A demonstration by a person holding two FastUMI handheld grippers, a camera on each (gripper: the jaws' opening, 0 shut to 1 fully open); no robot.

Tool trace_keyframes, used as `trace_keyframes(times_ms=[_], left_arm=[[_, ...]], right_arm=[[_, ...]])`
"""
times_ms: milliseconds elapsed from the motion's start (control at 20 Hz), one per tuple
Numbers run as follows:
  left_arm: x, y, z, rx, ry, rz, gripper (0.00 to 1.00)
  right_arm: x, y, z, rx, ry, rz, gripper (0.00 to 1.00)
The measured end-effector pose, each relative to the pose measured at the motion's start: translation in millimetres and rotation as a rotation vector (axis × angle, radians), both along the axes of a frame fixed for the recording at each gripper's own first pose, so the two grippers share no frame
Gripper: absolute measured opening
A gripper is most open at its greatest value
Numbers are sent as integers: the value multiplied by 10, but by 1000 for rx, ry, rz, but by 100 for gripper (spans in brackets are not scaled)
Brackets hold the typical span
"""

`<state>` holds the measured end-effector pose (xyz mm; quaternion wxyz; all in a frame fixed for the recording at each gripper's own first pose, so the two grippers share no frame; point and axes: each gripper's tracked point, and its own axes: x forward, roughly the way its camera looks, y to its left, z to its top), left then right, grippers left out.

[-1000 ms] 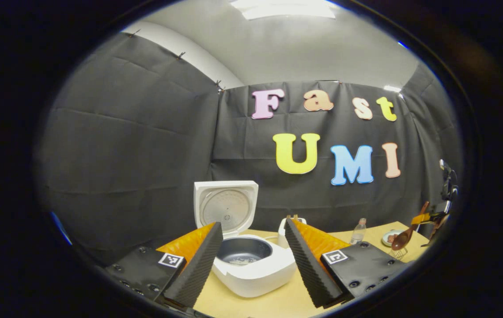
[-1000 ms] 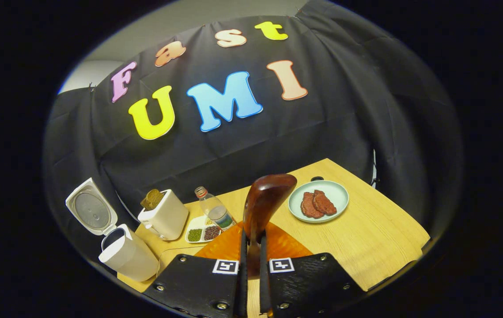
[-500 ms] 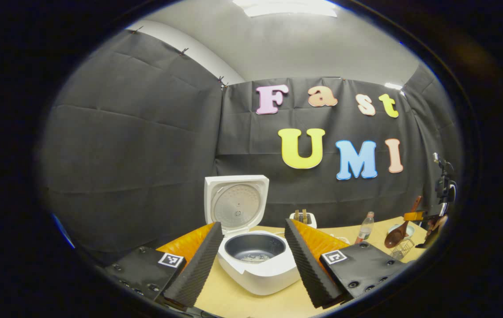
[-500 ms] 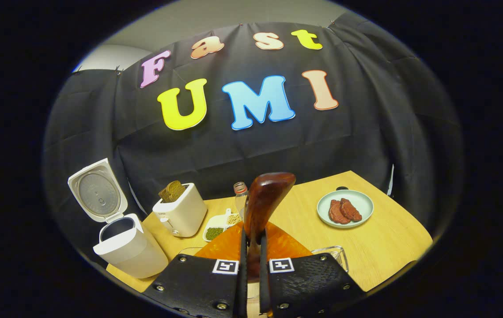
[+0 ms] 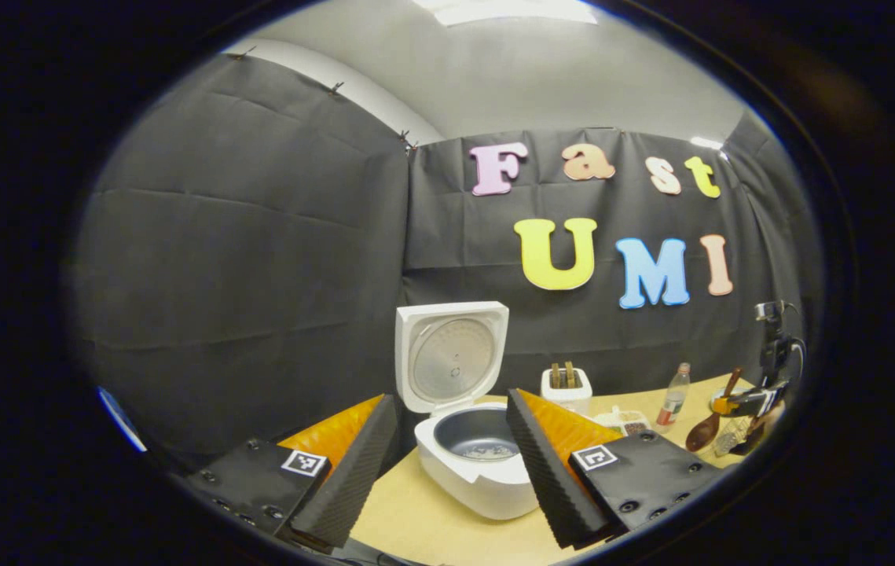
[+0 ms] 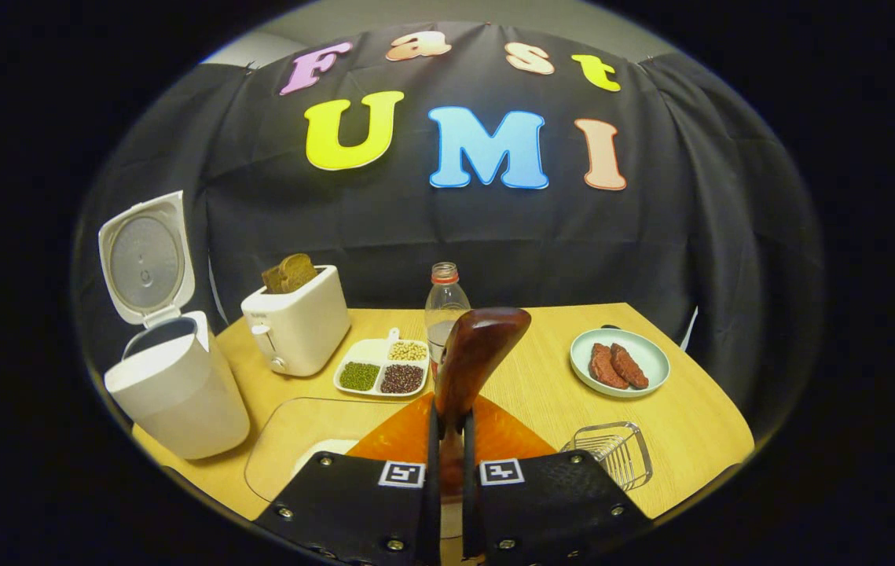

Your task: Close the left gripper, press the button to open the rice cooker; take a wooden spoon from the chopstick holder with the right hand, scoop a spoonful of rice and pour it into the rice cooker, then put the wooden spoon back into the chopstick holder.

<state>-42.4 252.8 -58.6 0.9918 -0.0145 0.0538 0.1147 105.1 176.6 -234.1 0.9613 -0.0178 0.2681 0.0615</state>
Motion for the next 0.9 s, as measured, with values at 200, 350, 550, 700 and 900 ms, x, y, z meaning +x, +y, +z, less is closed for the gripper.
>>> trace_keyframes(times_ms=[200,350,550,700,900], left_arm=[[-73,153,-10,23,11,28,98],[-78,197,-16,28,18,37,96],[-79,188,2,31,14,37,98],[-78,146,15,33,12,32,96],[-97,117,33,29,9,31,99]], right_arm=[[24,113,-135,-121,-47,25,11],[11,277,-201,-175,-61,71,11],[-99,489,-277,-127,-23,109,11],[-184,614,-310,-76,7,132,11],[-268,737,-343,83,83,107,11]])
